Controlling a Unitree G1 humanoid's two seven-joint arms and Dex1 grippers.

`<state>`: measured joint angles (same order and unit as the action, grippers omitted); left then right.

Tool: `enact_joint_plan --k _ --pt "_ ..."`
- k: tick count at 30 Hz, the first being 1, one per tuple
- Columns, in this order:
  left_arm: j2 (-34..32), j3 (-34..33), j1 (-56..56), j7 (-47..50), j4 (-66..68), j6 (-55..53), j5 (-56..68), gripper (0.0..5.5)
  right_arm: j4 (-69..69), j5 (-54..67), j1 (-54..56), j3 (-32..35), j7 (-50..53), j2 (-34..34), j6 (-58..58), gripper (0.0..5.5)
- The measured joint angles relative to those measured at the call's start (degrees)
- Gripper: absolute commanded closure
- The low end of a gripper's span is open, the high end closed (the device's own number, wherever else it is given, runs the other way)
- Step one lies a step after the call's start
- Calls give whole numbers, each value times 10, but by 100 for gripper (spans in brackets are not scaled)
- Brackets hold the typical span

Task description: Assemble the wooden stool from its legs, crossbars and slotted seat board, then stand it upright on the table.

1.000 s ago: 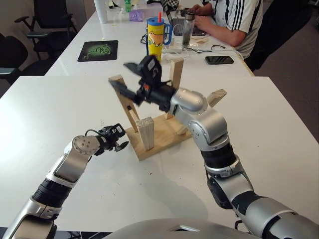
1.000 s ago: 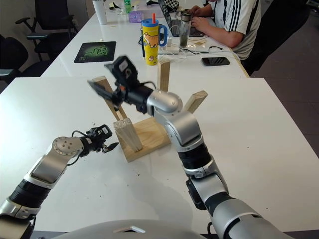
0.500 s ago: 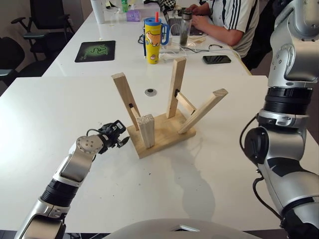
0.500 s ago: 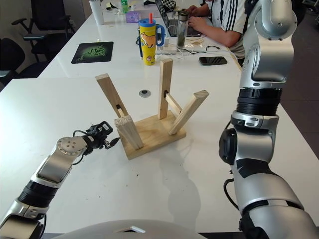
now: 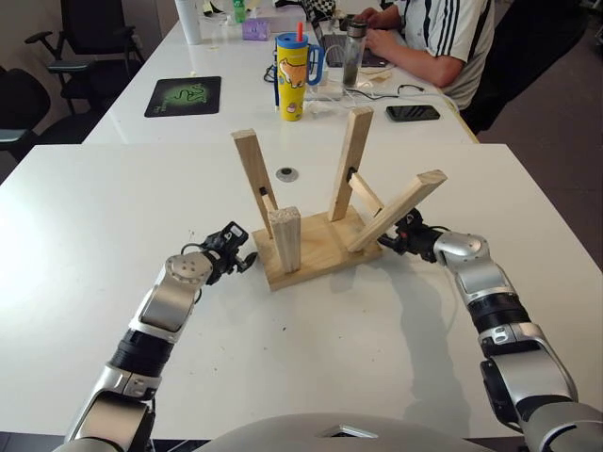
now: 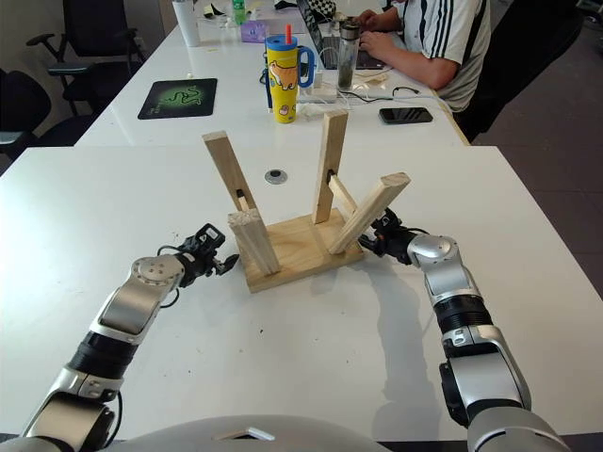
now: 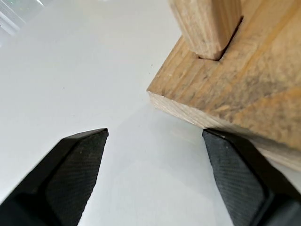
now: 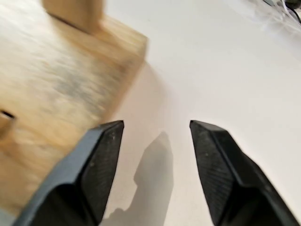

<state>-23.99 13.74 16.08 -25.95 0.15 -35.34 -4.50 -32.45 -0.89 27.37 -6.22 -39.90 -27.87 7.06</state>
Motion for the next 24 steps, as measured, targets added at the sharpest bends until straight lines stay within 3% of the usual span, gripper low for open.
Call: enact_joint_plan --k 5,11,14,24 --pt "28 1 73 13 118 43 -15 177 106 20 -65 5 -15 -1 55 416" --pt "76 -32 114 34 211 83 -8 268 150 10 -92 9 79 45 127 514" --pt "91 -72 103 34 185 85 29 313 176 3 -101 12 118 71 157 550" --pt "82 -119 -67 35 -27 26 83 466 293 20 -150 11 135 108 220 550"
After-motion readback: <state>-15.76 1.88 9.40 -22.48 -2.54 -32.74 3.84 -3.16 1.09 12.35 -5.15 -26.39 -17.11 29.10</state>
